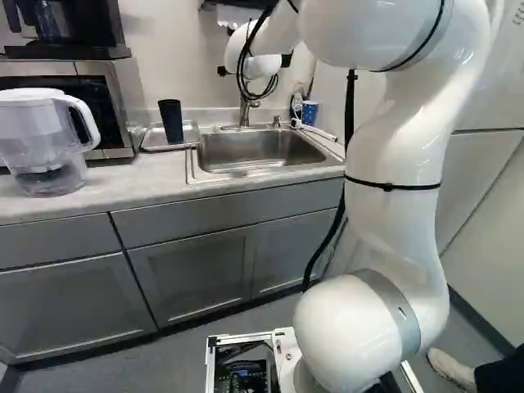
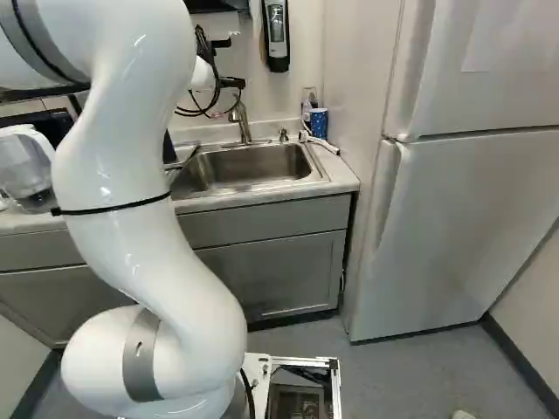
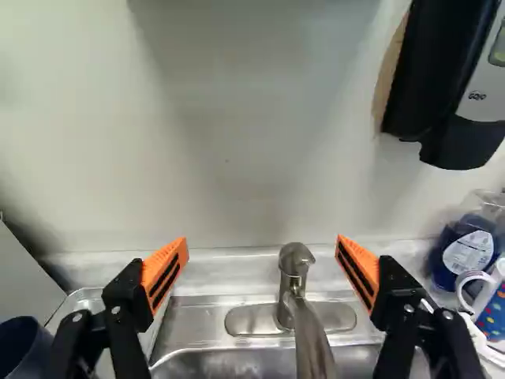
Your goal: Rinse the cup and place it in the tray
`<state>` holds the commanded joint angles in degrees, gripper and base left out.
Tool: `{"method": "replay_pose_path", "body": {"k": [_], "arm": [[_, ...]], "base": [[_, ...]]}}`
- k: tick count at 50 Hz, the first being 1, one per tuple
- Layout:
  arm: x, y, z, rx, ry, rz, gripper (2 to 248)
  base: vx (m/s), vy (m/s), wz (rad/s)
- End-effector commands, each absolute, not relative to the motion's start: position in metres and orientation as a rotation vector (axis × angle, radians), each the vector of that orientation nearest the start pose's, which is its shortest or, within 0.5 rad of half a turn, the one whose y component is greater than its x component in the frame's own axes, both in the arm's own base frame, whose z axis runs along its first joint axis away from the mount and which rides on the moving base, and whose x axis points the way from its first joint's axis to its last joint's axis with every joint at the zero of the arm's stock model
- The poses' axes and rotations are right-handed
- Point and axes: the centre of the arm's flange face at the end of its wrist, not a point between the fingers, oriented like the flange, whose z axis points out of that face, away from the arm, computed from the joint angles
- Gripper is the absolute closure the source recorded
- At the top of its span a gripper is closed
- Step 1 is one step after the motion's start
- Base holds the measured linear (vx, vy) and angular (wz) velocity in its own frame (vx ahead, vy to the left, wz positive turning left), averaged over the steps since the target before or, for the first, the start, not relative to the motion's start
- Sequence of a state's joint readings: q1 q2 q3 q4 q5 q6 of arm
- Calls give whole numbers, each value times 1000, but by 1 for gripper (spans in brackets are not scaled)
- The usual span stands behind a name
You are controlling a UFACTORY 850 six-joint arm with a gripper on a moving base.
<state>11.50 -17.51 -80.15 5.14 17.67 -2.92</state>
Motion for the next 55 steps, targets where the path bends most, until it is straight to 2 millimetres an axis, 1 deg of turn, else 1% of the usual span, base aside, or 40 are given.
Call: {"method": "replay_pose_path", "body": {"k": [32,55], "arm": [[584,88,662,-2351,-113,-1929,3],[537,65,655,-2453,-89,-1829,3]], "base": [[0,0,0],[0,0,0]]}}
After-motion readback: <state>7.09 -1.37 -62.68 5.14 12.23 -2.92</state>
